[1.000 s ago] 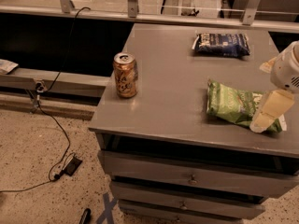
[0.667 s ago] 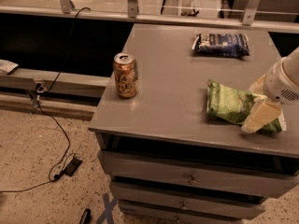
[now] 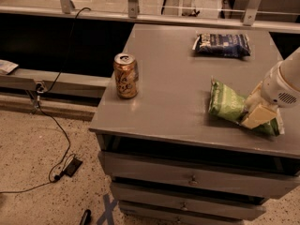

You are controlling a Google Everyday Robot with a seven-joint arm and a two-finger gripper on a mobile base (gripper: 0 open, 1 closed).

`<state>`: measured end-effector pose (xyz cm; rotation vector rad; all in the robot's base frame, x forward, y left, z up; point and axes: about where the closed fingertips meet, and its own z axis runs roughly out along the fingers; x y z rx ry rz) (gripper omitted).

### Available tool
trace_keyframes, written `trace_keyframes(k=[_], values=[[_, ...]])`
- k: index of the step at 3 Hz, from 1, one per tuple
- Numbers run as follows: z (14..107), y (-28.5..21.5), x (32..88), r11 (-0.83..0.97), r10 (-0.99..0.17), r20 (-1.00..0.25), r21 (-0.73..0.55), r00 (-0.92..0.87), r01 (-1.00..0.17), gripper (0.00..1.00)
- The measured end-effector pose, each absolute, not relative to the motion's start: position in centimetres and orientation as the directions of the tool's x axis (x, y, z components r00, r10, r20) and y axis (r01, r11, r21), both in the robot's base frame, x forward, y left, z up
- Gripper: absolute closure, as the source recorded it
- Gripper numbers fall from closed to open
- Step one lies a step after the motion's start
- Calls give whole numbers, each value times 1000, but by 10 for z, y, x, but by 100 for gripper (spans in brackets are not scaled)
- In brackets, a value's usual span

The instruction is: Move green jalapeno chip bag near blue chip bag

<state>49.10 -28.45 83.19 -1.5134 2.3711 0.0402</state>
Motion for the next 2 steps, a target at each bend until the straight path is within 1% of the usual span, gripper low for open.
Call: trace_keyframes(k=[1, 2], values=[[833, -285, 491, 437, -878, -287, -150, -383, -887, 96], [864, -297, 497, 477, -837, -389, -176, -385, -861, 100]])
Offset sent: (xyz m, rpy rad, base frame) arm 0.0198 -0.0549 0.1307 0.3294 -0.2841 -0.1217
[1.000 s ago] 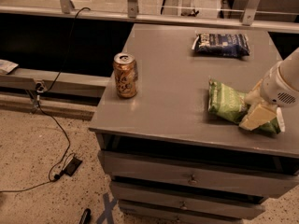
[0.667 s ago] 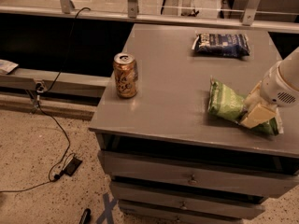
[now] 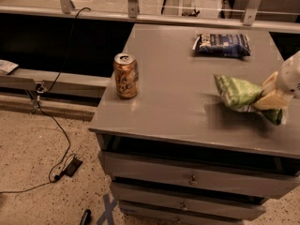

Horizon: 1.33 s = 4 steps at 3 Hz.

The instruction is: Move green jalapeno chip bag near blue chip bag

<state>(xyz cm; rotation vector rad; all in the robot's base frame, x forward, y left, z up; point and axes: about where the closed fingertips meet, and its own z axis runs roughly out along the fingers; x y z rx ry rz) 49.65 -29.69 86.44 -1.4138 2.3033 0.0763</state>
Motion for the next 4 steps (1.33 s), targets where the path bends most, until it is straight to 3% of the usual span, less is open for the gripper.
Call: trace_keyframes(k=[1, 2, 4], values=[[931, -325, 497, 544, -770, -520, -234, -369, -806, 100], [977, -345, 501, 591, -745, -550, -283, -377, -755, 100], [977, -336, 521, 566, -762, -554, -318, -335, -761, 100]])
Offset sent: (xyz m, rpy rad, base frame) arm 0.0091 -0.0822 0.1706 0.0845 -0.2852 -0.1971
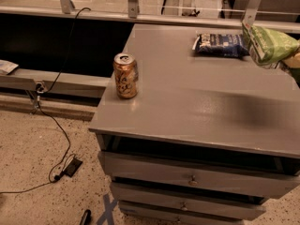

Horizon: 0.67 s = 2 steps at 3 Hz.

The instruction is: Move green jalapeno chip bag near blue chip bag

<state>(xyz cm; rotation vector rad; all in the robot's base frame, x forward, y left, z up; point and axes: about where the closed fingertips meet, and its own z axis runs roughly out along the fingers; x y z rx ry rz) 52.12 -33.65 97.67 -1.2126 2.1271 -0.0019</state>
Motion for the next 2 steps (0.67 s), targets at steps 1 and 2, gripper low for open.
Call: trace_keyframes(k=[1, 2], values=[[971, -319, 571, 527, -778, -572, -371, -259, -765, 100], [963, -299, 628, 487, -796, -578, -431, -182, -760, 100]])
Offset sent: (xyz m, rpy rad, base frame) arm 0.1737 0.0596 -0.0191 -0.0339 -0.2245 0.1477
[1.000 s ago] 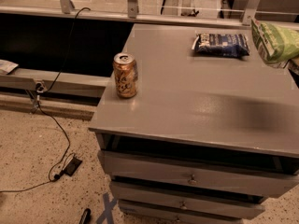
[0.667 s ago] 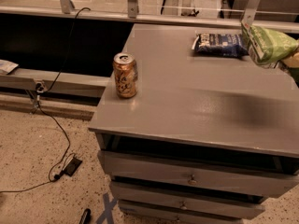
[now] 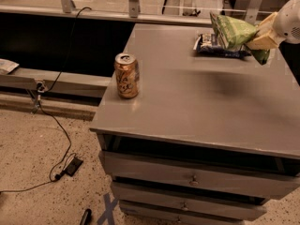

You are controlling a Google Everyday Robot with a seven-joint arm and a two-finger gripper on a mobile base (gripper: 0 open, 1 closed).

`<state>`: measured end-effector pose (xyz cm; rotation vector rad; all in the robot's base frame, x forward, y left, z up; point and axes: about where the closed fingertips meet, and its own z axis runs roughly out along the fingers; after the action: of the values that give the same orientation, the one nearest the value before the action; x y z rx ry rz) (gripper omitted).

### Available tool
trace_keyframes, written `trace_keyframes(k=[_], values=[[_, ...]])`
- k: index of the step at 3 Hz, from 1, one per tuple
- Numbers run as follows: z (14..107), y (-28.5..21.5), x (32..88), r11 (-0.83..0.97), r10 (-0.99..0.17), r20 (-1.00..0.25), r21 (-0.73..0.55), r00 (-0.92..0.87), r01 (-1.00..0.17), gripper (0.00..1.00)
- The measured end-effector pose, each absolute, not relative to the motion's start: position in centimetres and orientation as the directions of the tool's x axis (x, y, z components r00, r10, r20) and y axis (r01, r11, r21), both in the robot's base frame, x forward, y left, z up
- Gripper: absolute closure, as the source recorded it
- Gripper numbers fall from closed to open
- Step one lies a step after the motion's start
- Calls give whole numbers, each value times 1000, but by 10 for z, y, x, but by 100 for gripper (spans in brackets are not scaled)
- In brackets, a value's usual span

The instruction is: Move green jalapeno chip bag near blue chip bag

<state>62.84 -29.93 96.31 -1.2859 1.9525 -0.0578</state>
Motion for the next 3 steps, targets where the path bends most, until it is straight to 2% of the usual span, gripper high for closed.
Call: trace_keyframes(k=[1, 2, 3], values=[[949, -285, 673, 471, -811, -564, -470, -157, -746, 82], [930, -283, 705, 484, -813, -556, -480, -173, -731, 59], [927, -281, 706, 482, -813, -556, -477, -173, -735, 35]])
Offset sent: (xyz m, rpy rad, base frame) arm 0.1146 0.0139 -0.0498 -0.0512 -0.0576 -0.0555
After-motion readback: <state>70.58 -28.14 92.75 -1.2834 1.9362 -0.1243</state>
